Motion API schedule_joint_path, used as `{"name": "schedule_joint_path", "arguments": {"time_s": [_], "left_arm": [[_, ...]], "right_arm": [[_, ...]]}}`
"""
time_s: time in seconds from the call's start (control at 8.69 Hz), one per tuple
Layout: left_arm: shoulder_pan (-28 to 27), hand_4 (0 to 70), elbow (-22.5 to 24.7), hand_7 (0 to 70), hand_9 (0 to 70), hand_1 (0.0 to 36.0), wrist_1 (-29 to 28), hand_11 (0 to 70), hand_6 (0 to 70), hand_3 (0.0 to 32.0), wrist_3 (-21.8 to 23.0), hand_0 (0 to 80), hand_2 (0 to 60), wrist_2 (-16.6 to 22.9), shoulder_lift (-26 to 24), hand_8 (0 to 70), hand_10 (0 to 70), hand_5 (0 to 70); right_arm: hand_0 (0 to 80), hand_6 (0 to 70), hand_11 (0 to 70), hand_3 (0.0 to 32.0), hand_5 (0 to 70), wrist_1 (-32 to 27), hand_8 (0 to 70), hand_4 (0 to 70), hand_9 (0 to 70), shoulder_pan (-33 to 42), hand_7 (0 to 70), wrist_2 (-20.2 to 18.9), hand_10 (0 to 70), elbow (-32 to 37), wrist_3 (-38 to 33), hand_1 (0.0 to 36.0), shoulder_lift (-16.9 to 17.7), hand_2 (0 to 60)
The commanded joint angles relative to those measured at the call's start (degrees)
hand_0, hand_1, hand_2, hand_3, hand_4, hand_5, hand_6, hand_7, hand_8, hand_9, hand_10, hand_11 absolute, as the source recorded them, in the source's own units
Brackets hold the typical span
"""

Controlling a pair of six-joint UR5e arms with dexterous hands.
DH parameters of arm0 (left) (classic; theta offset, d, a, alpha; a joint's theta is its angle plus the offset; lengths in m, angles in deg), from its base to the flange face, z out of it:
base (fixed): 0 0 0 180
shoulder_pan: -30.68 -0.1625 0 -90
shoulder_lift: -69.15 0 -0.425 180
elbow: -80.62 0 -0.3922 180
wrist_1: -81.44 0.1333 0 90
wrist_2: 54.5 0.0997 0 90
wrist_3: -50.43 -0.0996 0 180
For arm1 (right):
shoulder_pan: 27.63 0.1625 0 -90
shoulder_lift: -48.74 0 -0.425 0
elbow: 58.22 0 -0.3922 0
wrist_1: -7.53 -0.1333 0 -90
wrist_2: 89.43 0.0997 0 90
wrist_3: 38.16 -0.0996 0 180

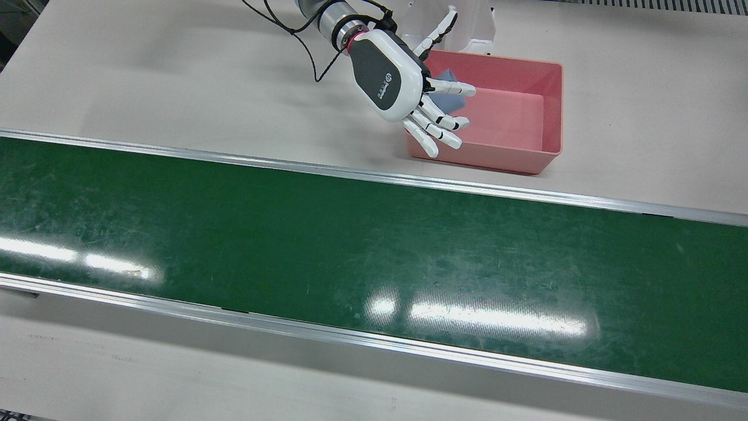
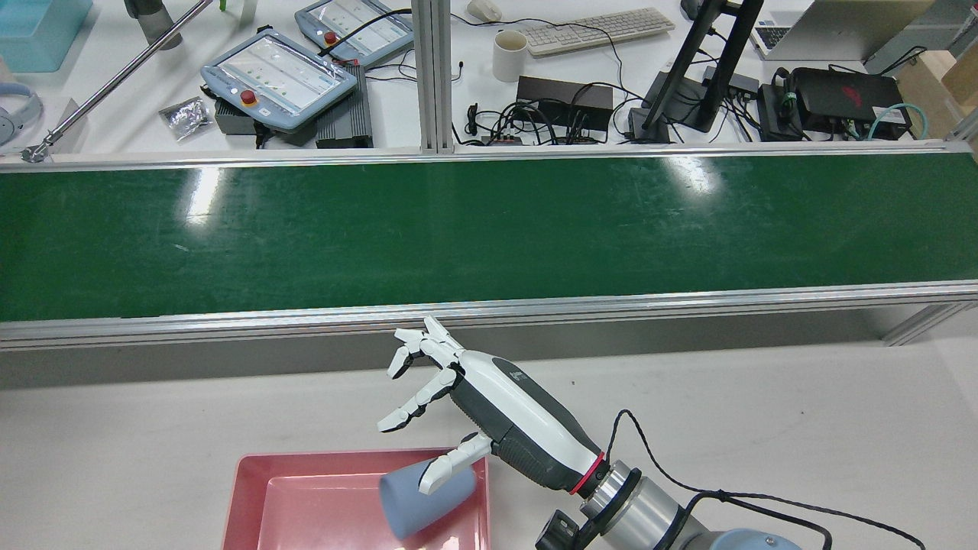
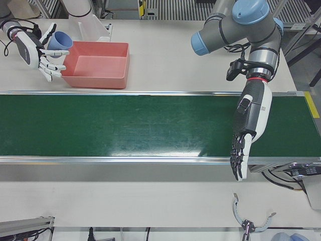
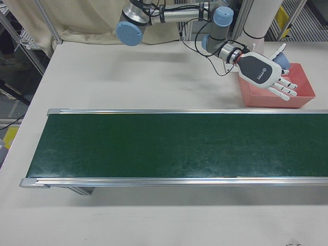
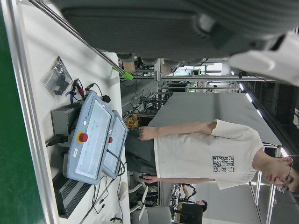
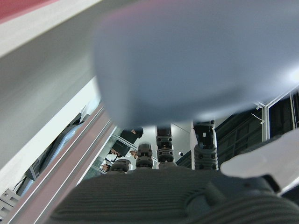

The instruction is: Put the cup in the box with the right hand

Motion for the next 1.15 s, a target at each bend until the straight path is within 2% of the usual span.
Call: {"name": "schedule_joint_path", "arguments": {"time_s": [0.0,0.12,0.23,0.35,0.46,0.58,0.69,0.81,1.04], "left_arm": [[0.00,0.0,0.00,0.0,0.0,0.0,0.00,0.0,0.0,0.0,0.00,0.0,0.0,0.00,0.00,0.0,0.0,0.0],[0.00,0.0,0.00,0.0,0.0,0.0,0.00,0.0,0.0,0.0,0.00,0.0,0.0,0.00,0.00,0.0,0.0,0.0],[0.00,0.0,0.00,0.0,0.0,0.0,0.00,0.0,0.0,0.0,0.00,0.0,0.0,0.00,0.00,0.0,0.0,0.0],[0.00,0.0,0.00,0.0,0.0,0.0,0.00,0.0,0.0,0.0,0.00,0.0,0.0,0.00,0.00,0.0,0.0,0.0],[0.00,0.0,0.00,0.0,0.0,0.0,0.00,0.0,0.0,0.0,0.00,0.0,0.0,0.00,0.00,0.0,0.0,0.0],[0.00,0.0,-0.09,0.0,0.0,0.0,-0.09,0.0,0.0,0.0,0.00,0.0,0.0,0.00,0.00,0.0,0.0,0.0],[0.00,0.0,0.00,0.0,0.0,0.0,-0.09,0.0,0.0,0.0,0.00,0.0,0.0,0.00,0.00,0.0,0.0,0.0],[0.00,0.0,0.00,0.0,0.0,0.0,-0.09,0.0,0.0,0.0,0.00,0.0,0.0,0.00,0.00,0.0,0.0,0.0],[0.00,0.0,0.00,0.0,0.0,0.0,0.00,0.0,0.0,0.0,0.00,0.0,0.0,0.00,0.00,0.0,0.0,0.0]], "right_arm": [[8.2,14.7,2.3,0.0,0.0,1.30,6.8,70.0,24.0,0.80,70.0,-0.41,3.0,-1.84,-2.68,0.0,0.97,0.0],[1.5,16.3,3.8,0.0,0.0,1.39,9.1,70.0,28.4,3.68,70.0,-0.76,4.1,-5.42,-8.79,0.0,6.46,0.5],[0.0,17.3,5.5,0.0,0.0,1.91,10.5,70.0,31.1,7.71,70.0,-1.19,5.3,-9.63,-15.46,0.0,11.73,4.8],[0.0,17.7,7.3,0.0,0.0,4.52,11.4,70.0,32.3,15.15,70.0,-3.98,6.4,-12.03,-19.97,0.0,13.27,5.8],[5.0,18.0,8.0,0.0,0.0,7.68,11.8,70.0,32.9,22.62,70.0,-8.10,6.7,-11.27,-26.02,0.0,13.11,2.8],[31.7,18.3,9.3,0.0,0.0,8.32,11.8,70.0,32.7,28.87,70.0,-9.53,7.4,-7.34,-33.12,0.0,13.19,0.0],[39.6,18.5,10.7,0.0,0.0,8.33,11.9,70.0,32.7,34.59,70.0,-12.68,8.2,-1.65,-41.29,0.0,12.93,0.0],[44.1,18.7,15.9,0.0,0.0,8.24,12.3,70.0,32.6,41.26,70.0,-14.02,11.6,1.72,-44.41,0.0,12.67,0.0],[46.4,18.4,16.0,0.0,1.0,7.72,12.3,70.0,32.0,49.91,70.0,-14.56,11.4,9.62,-50.99,0.1,12.40,0.0]]}}
